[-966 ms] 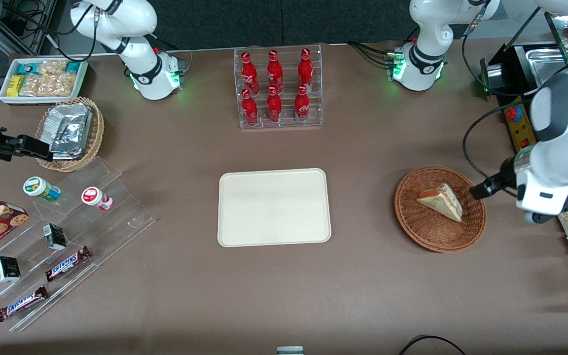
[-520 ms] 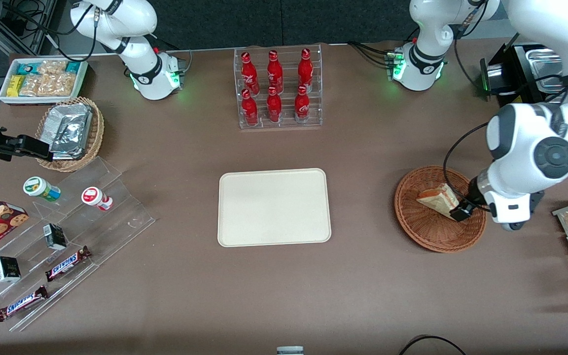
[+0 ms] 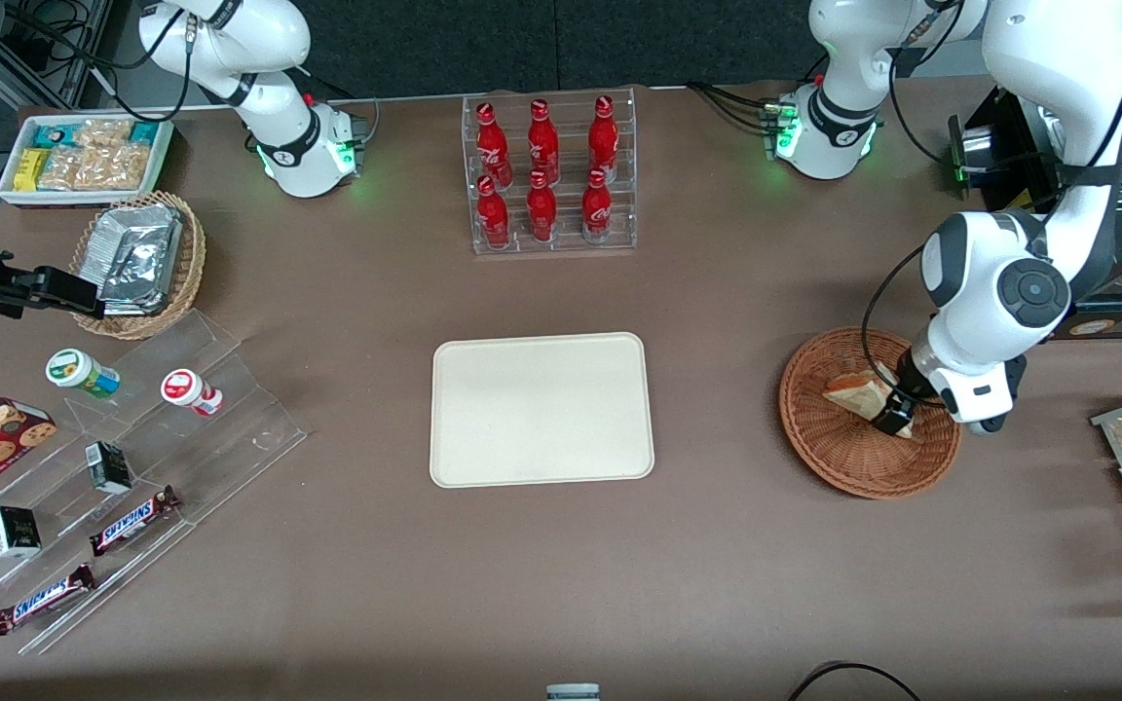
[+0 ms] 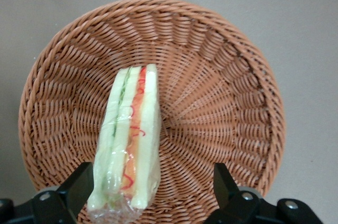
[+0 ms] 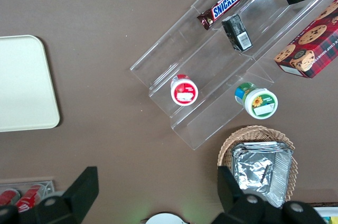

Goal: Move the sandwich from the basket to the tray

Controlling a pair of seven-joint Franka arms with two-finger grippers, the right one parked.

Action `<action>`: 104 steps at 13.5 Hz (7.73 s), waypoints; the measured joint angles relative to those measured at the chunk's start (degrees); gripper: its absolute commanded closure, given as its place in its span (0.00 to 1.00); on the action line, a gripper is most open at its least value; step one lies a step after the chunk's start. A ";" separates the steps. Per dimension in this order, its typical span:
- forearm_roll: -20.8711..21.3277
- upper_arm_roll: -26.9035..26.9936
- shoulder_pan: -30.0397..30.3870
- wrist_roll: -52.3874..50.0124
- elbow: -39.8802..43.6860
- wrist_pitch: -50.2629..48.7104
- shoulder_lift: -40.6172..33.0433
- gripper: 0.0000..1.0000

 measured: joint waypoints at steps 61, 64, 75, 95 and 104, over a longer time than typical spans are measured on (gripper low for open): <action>-5.00 -1.44 -38.66 -0.21 33.03 12.23 26.06 1.00; -5.34 -2.08 -38.71 -0.21 32.25 12.88 26.66 1.00; -5.51 -2.48 -38.73 -0.13 31.73 14.29 28.25 0.56; -5.51 -2.50 -38.67 1.02 33.08 12.62 27.53 0.08; -5.51 -1.89 -38.37 1.02 33.95 3.18 19.68 0.02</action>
